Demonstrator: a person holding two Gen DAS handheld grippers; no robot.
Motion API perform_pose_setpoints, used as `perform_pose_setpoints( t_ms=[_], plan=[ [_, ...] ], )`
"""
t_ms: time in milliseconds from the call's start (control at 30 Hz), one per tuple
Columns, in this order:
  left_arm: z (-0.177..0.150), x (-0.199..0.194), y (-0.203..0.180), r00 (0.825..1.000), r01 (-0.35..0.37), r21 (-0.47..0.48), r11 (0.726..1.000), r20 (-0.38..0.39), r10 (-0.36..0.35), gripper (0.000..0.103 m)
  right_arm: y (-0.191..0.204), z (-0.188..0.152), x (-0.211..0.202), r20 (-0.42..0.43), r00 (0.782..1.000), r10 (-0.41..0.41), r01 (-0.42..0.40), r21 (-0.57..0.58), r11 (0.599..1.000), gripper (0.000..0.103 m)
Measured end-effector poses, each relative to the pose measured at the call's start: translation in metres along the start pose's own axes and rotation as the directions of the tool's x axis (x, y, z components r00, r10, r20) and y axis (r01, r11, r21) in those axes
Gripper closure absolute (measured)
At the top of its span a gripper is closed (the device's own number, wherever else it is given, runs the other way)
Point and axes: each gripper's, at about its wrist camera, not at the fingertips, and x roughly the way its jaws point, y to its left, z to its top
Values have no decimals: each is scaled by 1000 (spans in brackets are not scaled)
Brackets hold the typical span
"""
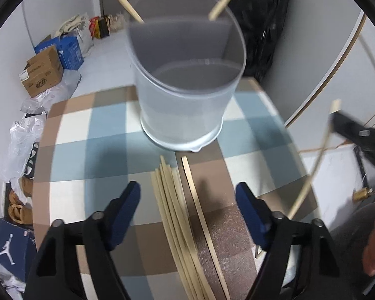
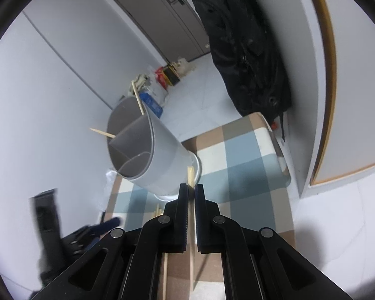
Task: Organize utensils
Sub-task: 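Lift the stick with the right gripper while the left gripper approaches the bundle, then lower the left gripper onto the stick bundle and close on one stick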
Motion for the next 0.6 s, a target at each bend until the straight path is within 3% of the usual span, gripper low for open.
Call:
perform_pose_setpoints(
  t_ms=[267, 400, 533, 600],
  plan=[
    [8, 19, -5, 997, -5, -12, 1000, -72, 4, 59, -9, -3, -22, 30, 998, 52, -52, -17, 999, 99],
    [9, 29, -17, 993, -55, 48, 997, -105, 60, 61, -9, -4, -25, 44, 996, 78, -77, -22, 997, 99],
    [8, 38, -15, 986, -86, 26, 996, -142, 89, 62, -8, -4, -26, 46, 995, 86, -84, -33, 996, 99],
    [5, 36, -12, 987, -85, 12, 996, -137, 86, 69, -9, -4, -26, 49, 995, 90, -88, -33, 996, 99]
  ],
)
